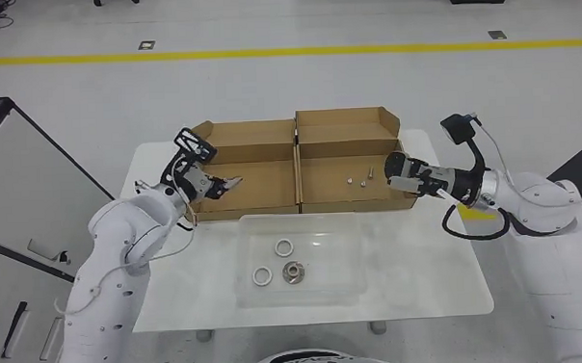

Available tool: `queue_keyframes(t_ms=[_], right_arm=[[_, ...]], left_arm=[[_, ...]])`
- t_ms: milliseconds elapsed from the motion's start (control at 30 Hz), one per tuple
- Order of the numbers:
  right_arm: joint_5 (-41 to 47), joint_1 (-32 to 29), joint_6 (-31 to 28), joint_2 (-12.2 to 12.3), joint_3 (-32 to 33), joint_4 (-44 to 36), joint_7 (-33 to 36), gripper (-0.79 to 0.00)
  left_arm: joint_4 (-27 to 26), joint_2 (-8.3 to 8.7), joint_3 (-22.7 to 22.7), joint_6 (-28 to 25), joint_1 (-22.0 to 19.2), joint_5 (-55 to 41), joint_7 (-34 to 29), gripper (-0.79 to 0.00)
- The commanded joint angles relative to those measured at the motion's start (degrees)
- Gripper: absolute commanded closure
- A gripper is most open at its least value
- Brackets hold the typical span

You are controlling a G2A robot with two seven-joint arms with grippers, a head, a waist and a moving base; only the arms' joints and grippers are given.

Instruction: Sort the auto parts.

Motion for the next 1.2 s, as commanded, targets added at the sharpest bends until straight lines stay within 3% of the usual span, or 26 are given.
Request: queue_keyframes(t_ms=[0, 433, 667, 1167], right_arm=[[0.00, 0.00, 0.00, 0.00, 0.00, 0.00, 0.00, -0.785], [0.00, 0.00, 0.00, 0.00, 0.00, 0.00, 0.00, -0.785], [0.00, 0.00, 0.00, 0.00, 0.00, 0.00, 0.00, -0.785], [0.00, 0.00, 0.00, 0.00, 0.00, 0.00, 0.00, -0.785]], left_arm=[[-1.03, 0.08, 2.06, -2.00, -2.10, 1.82, -5.59, -0.785], [-5.07, 0.17, 11.45, -9.68, -10.00, -11.50, -27.00, -0.785], [-4.47, 1.94, 20.25, -6.61, -14.44, -14.40, -30.53, -0.785], [-2.40, 7.67, 37.28, 2.97, -24.83, -33.26, -40.11, -0.785]])
